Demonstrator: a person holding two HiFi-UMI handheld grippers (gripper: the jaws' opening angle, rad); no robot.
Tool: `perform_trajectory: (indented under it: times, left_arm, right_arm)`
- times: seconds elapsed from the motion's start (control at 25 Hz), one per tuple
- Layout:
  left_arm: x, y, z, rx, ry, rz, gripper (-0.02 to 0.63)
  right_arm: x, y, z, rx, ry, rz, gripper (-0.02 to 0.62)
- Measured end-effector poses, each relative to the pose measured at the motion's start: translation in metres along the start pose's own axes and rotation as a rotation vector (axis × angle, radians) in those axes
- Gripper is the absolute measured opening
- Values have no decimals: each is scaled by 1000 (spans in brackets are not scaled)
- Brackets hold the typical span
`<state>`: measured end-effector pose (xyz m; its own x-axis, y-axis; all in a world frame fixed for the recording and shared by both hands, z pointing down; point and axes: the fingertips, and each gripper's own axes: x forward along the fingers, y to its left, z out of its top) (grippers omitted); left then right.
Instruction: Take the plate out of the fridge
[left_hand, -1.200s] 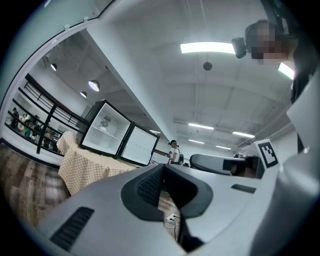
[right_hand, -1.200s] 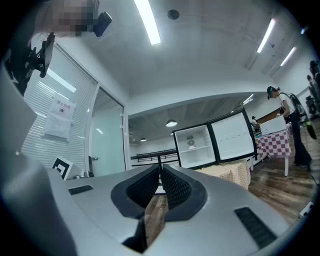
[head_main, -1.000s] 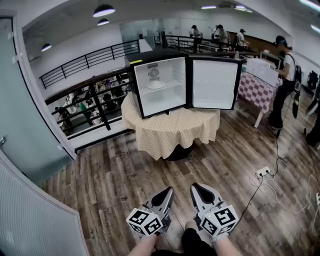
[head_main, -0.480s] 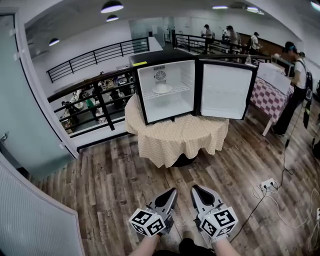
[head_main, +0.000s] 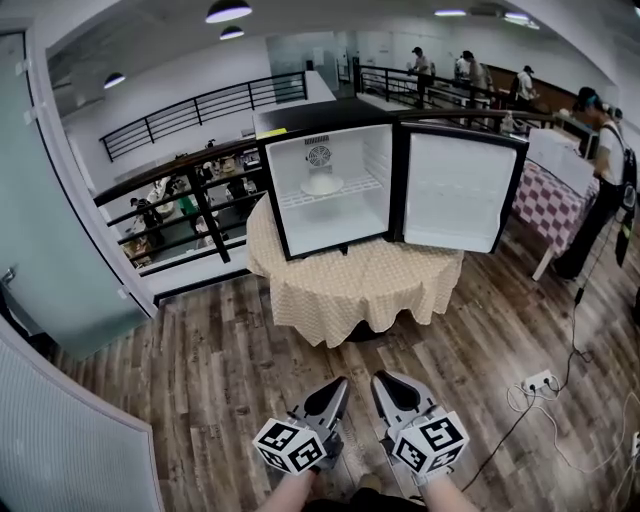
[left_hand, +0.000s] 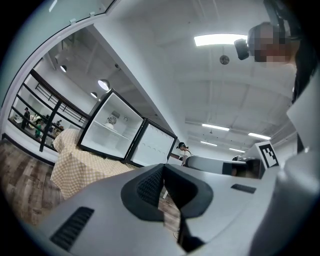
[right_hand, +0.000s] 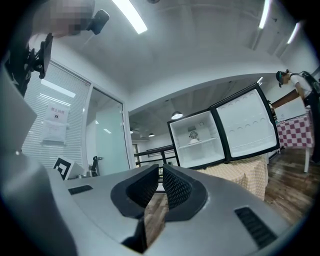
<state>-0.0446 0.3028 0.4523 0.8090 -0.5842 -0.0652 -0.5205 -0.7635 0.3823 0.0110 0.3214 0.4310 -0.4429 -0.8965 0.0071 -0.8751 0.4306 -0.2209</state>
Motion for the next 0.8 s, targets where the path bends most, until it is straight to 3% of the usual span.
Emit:
perform_trajectory:
  times: [0.44, 0.8]
  left_arm:
    - [30, 8, -2, -9, -33, 67, 8]
    - [27, 17, 0, -17, -47, 116, 8]
  right_arm:
    - [17, -35, 7, 24, -1, 59, 48]
    - [29, -33, 1, 58, 13, 107, 48]
